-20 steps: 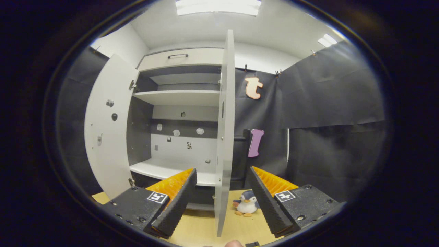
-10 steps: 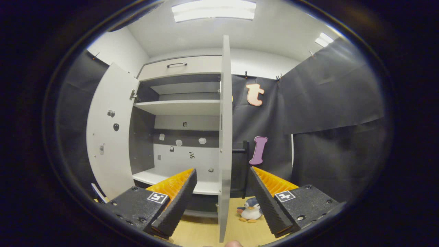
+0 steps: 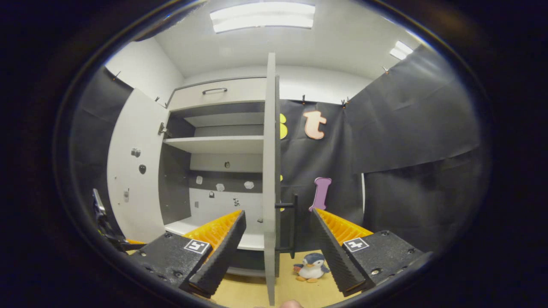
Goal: Grasp the bottle in the cabinet with the left hand and place it on the coaster, then close the right door with the right hand and the left door with the left hand.
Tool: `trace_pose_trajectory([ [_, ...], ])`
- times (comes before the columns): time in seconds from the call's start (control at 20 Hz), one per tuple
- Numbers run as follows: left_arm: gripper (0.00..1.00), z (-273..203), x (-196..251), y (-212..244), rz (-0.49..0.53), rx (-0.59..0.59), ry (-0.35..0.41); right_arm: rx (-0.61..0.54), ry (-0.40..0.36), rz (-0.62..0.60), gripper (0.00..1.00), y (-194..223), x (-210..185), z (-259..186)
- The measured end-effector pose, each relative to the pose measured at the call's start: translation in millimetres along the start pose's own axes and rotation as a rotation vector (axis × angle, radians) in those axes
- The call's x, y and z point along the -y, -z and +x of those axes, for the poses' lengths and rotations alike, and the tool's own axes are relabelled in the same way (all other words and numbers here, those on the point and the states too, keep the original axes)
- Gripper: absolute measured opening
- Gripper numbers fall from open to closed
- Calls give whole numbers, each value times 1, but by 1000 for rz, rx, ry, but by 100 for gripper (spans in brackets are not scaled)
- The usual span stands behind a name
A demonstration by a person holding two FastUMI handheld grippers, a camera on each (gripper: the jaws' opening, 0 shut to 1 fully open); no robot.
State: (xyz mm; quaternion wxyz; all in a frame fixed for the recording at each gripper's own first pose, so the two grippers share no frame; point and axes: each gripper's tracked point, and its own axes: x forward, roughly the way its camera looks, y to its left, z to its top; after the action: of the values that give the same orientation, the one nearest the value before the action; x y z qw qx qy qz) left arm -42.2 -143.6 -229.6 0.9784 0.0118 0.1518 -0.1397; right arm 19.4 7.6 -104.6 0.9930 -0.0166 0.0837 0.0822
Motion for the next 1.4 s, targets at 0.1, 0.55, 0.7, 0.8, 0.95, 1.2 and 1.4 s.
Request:
trace_pose_trajectory([
  [0.1,97,-5,-6,-21,-41,22,-10,8,36,-8,98,-9,16,1],
  [0.55,96,-24,-50,-63,-135,-28,-93,-52,131,-32,98,-6,62,15],
  [0.7,99,-33,-59,-85,-127,12,-111,-69,133,-47,98,-2,68,27],
  [0.8,99,-40,-64,-96,-130,20,-124,-88,126,-64,95,3,66,35],
  [0.95,95,-49,-75,-102,-110,19,-157,-114,132,-73,100,12,68,46],
  [1.2,93,-58,-94,-98,-111,27,-215,-142,147,-71,91,22,69,55],
  [1.4,99,-64,-111,-95,-130,17,-251,-158,124,-87,95,24,61,52],
])
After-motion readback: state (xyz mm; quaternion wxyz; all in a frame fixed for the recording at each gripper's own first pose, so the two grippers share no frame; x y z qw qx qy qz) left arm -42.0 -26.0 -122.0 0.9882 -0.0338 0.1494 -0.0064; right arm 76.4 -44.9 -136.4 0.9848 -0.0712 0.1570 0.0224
